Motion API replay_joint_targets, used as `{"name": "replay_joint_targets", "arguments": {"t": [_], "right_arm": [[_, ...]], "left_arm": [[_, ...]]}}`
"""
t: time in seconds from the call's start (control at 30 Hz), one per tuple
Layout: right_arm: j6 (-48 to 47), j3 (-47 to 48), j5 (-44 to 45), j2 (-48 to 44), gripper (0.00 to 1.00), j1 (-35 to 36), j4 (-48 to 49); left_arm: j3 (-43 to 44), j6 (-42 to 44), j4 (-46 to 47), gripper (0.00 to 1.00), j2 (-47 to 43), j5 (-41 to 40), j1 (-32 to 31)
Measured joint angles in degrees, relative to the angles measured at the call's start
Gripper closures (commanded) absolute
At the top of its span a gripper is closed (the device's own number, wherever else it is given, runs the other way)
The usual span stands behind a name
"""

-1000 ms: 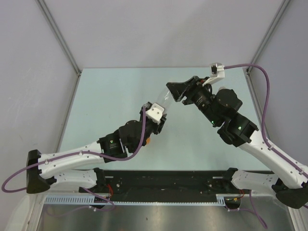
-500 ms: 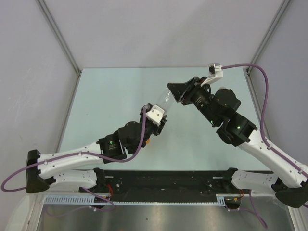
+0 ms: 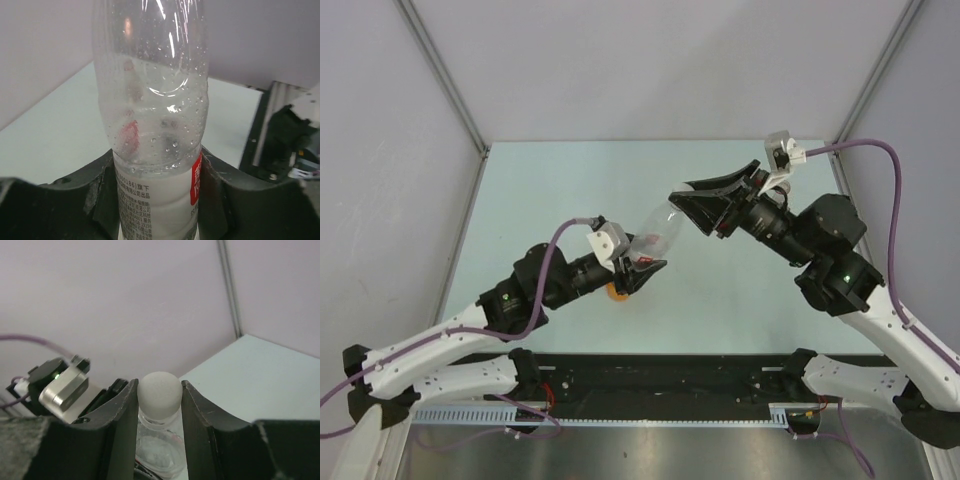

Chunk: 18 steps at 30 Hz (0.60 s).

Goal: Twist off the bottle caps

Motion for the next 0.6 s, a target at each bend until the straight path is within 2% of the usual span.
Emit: {"name": "replay_joint_targets", "arguments": {"t": [0.1, 0.2, 0.43, 0.6], "right_arm": [[-1.9, 0.0, -8.5, -0.8, 1.00, -2.2, 2.1], [-3.0, 0.0, -16.6, -1.0, 1.00, -3.2, 4.0], [-3.6, 0.8, -31.2, -1.4, 1.00, -3.8, 7.8], [-4.1, 1.4, -41.5, -1.4, 1.00, -3.8, 10.4]], "left_arm": [[1.6, -4.2, -1.7, 1.00, -0.5, 15.6, 6.0], [3.2, -7.7, -3.0, 1.00, -0.5, 28.0, 9.9], [6.8, -13.4, -3.1, 1.00, 1.6, 47.8, 12.9], [7.1, -19.9, 1.7, 1.00, 4.0, 61.2, 14.0]]}}
